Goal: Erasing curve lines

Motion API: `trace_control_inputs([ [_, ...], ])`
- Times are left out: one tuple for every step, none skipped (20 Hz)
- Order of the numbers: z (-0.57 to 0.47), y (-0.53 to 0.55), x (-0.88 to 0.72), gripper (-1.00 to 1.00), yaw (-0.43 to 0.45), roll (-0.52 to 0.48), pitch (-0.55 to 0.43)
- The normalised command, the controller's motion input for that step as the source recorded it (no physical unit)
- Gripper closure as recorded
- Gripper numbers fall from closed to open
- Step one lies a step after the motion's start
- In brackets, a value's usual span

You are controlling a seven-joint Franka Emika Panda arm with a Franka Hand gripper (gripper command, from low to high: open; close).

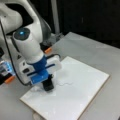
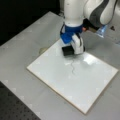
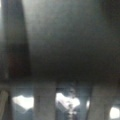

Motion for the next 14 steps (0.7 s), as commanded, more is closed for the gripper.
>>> trace_control_inputs([
  [-0.11,0.00,0.15,1.00,0.006,0.139,-0.084],
  [-0.11,-0.01,0.15,1.00,0.004,0.141,-0.083],
  [-0.10,-0.03,0.14,1.00,0.005,0.145,-0.078],
  [-0.09,-0.04,0.13,1.00,0.003,0.144,-0.074],
  [-0.08,-0.05,0.13,1.00,0.000,0.142,-0.071],
  [-0.06,-0.07,0.12,1.00,0.004,0.142,-0.069],
  [-0.06,-0.08,0.12,1.00,0.014,0.152,-0.070],
  [-0.06,-0.09,0.11,1.00,0.014,0.151,-0.069],
  [-0.07,-0.10,0.11,1.00,0.009,0.150,-0.069],
  [-0.08,-0.10,0.10,1.00,0.004,0.148,-0.070],
  [-0.10,-0.09,0.08,1.00,-0.004,0.148,-0.068],
  [-0.12,-0.08,0.07,1.00,-0.015,0.146,-0.068],
  [-0.13,-0.08,0.05,1.00,-0.021,0.140,-0.065],
  [-0.14,-0.06,0.03,1.00,-0.040,0.132,-0.064],
])
